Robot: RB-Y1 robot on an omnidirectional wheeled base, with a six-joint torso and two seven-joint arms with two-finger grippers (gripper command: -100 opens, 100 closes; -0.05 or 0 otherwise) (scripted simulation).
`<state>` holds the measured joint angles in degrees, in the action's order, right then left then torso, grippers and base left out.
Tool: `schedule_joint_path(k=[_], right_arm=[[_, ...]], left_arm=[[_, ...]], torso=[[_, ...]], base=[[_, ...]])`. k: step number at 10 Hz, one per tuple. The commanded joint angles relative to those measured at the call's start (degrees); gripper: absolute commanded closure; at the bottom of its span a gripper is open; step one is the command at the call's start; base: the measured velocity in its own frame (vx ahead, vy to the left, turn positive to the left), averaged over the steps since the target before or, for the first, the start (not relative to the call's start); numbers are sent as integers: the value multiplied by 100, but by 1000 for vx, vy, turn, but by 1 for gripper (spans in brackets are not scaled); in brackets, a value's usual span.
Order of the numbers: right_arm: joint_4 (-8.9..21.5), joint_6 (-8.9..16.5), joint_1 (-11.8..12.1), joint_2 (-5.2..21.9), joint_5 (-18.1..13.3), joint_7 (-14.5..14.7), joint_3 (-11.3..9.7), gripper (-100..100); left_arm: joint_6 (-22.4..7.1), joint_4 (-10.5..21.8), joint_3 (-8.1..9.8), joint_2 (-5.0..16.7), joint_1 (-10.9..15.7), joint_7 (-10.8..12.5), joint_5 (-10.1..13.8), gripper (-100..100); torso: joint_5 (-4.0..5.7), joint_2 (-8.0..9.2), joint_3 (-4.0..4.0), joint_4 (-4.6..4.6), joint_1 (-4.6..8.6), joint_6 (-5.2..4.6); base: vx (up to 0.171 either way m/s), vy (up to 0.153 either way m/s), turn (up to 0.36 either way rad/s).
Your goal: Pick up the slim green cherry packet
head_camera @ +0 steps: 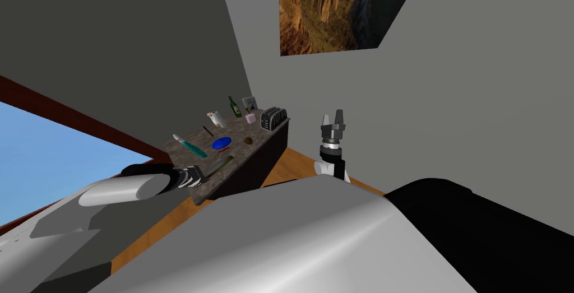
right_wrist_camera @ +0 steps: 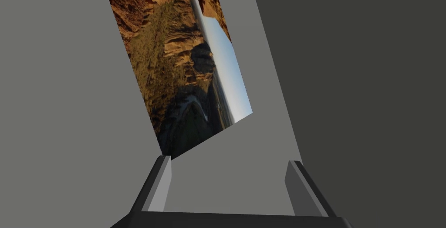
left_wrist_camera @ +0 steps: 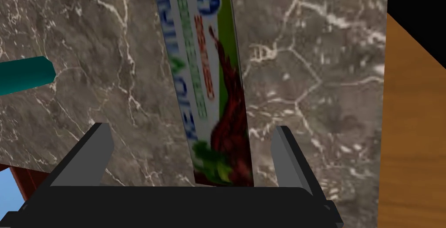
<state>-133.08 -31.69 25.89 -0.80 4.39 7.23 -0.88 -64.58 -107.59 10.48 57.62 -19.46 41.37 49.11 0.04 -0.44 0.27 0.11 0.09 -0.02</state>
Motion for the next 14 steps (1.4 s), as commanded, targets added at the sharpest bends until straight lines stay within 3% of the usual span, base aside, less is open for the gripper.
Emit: schedule_joint_path(k=[1, 2, 3, 4, 5, 6, 9, 10, 13, 14], right_arm=[[0, 0, 0, 0, 0, 0, 0, 0], [0, 0, 0, 0, 0, 0, 0, 0], [0, 0, 0, 0, 0, 0, 0, 0], [0, 0, 0, 0, 0, 0, 0, 0], [0, 0, 0, 0, 0, 0, 0, 0], [0, 0, 0, 0, 0, 0, 0, 0], [0, 0, 0, 0, 0, 0, 0, 0], [0, 0, 0, 0, 0, 0, 0, 0], [0, 0, 0, 0, 0, 0, 0, 0], [0, 0, 0, 0, 0, 0, 0, 0]], left_arm=[[-286, 108, 1, 152, 0, 43, 285, -100], [-459, 108, 1, 152, 0, 43, 285, -100], [-624, 212, 6, 276, -6, 53, 531, -100], [-754, 212, 6, 276, -6, 53, 531, -100], [-969, 309, 8, 384, -15, 56, 760, -100], [-1023, 309, 8, 384, -15, 56, 760, -100], [-1613, 542, 5, 617, -50, 40, 1325, -100], [-1662, 542, 5, 617, -50, 40, 1325, -100], [-1998, 663, 0, 717, -77, 13, 1637, -100], [-1933, 610, 9, 698, -95, 37, 1579, -100]], torso=[[0, 0, 0, 0, 0, 0], [-1, 1, -1, -1, -5, -2], [-2, 4, -2, -1, -8, 1], [-1, -1, 0, 0, -6, -1], [-2, 0, 0, 0, -7, 0], [-2, -1, 0, 0, -8, -1], [-1, -6, 3, 1, -3, -1], [-3, -13, 7, 3, -15, -1], [-4, 6, -3, -1, -14, 0], [-4, 7, -4, -2, -16, 1]], base=[[79, -19, -78], [74, -13, -35], [93, -20, -55], [86, -18, -37], [89, -17, -71], [76, -12, -33], [110, -11, -80], [95, 24, -35], [70, 6, -49], [30, 7, -8]])
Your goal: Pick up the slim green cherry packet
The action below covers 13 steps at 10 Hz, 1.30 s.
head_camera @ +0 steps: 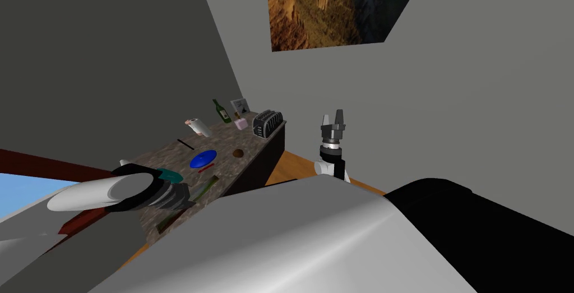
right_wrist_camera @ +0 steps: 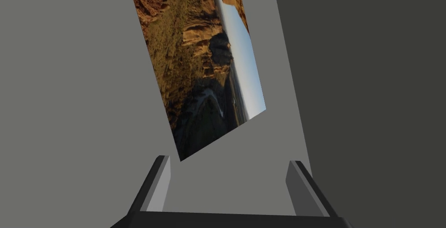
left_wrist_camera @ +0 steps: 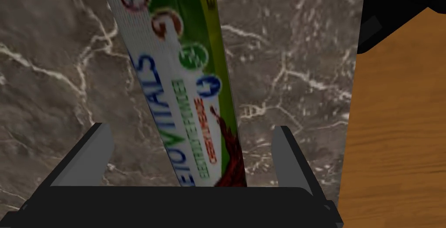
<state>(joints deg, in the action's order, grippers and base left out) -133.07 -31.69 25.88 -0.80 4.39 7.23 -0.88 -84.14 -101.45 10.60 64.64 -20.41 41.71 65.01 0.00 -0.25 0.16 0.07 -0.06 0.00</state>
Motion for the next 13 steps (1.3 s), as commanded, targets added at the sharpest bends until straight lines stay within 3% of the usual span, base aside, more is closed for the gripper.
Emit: schedule_joint_path(k=[1, 2, 4, 5, 6, 10, 11, 12, 13], right_arm=[[0, 0, 0, 0, 0, 0, 0, 0], [0, 0, 0, 0, 0, 0, 0, 0], [0, 0, -1, 0, 0, 0, 0, 0], [0, 0, -1, 0, 0, 0, 0, 0], [0, 0, -1, 0, 0, 0, 0, 0], [0, 0, 0, 0, 0, 0, 0, 0], [0, 0, 0, 0, 0, 0, 0, 0], [0, 0, 0, 0, 0, 0, 0, 0], [0, 0, 0, 0, 0, 0, 0, 0]], left_arm=[[0, 0, 0, 0, 0, 0, 0, 0], [138, 168, -78, -131, 13, -110, -126, -100], [274, 337, -155, -262, 27, -221, -250, -100], [214, 260, -160, -233, 50, -142, -232, -100], [229, 270, -168, -241, 53, -150, -240, 100], [231, 270, -162, -239, 55, -142, -240, 100], [231, 270, -162, -238, 55, -143, -240, 0], [84, 101, -47, -79, 8, -66, -76, 100], [2, 0, 0, 0, 0, 0, -1, 100]], torso=[[0, 0, 0, 0, 0, 0], [1, 10, -6, -3, 2, 0], [1, 19, -11, -5, 6, 0], [1, 21, -13, -5, 6, 0], [2, 20, -12, -5, 5, 1], [-2, 17, -9, -2, -1, -2], [-3, 17, -9, -2, -1, -1], [-3, 17, -9, -2, -1, -1], [1, 15, -9, -3, -1, 0]], base=[[6, 1, 1], [-2, -7, -44], [-11, -11, -37], [-5, -5, -3], [0, 0, 0], [0, 0, 0], [0, 0, 0], [8, 7, 46], [13, 15, 62]])
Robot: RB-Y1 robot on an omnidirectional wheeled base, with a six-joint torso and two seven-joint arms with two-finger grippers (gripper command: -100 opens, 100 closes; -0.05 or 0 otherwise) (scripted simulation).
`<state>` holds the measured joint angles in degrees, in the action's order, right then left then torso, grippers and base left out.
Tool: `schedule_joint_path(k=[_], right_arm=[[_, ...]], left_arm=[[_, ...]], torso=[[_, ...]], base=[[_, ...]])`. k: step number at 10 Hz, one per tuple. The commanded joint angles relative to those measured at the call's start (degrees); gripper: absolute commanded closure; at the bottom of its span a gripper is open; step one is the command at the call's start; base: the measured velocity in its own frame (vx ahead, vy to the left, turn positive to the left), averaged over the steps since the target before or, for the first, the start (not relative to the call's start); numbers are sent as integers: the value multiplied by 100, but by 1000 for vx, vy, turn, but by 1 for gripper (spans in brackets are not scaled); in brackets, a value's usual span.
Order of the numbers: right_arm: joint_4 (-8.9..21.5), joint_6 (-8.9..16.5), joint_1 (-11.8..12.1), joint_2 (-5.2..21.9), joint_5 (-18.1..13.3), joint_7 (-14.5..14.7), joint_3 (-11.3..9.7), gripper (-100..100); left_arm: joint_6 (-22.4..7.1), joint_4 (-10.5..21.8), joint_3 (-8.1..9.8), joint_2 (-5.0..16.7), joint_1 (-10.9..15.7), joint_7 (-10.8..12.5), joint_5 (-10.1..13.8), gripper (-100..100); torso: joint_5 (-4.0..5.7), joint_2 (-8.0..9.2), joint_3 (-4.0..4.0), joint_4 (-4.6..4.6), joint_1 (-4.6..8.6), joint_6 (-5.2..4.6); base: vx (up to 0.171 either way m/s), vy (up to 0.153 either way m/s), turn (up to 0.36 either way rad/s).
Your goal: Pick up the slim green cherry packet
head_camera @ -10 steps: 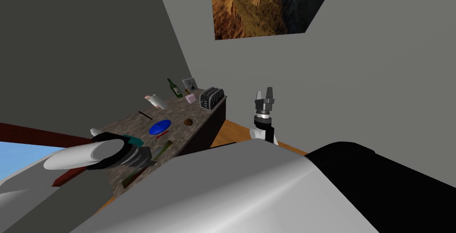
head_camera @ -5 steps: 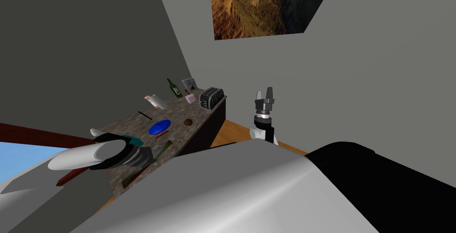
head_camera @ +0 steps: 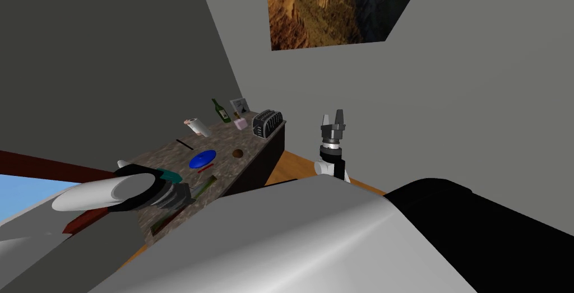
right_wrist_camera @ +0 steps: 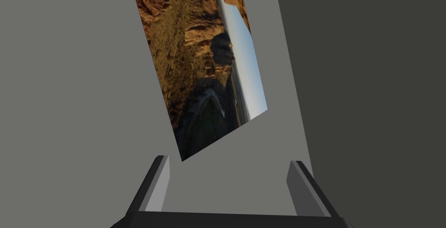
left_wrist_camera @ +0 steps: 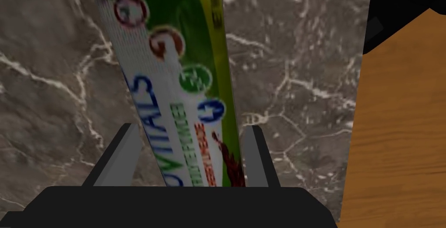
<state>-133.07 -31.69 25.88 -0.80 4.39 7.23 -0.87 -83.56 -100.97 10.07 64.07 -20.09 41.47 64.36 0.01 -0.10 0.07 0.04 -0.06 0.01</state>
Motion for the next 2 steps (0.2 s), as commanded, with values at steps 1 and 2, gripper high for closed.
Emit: schedule_joint_path(k=[1, 2], right_arm=[[0, 0, 0, 0, 0, 0, 0, 0], [0, 0, 0, 0, 0, 0, 0, 0]], left_arm=[[0, 0, 0, 0, 0, 0, 0, 100], [-25, -19, 9, 12, 1, 21, 9, 0]], torso=[[0, 0, 0, 0, 0, 0], [-4, 0, 1, 2, -1, 0]], base=[[6, 7, 8], [0, 0, 0]])
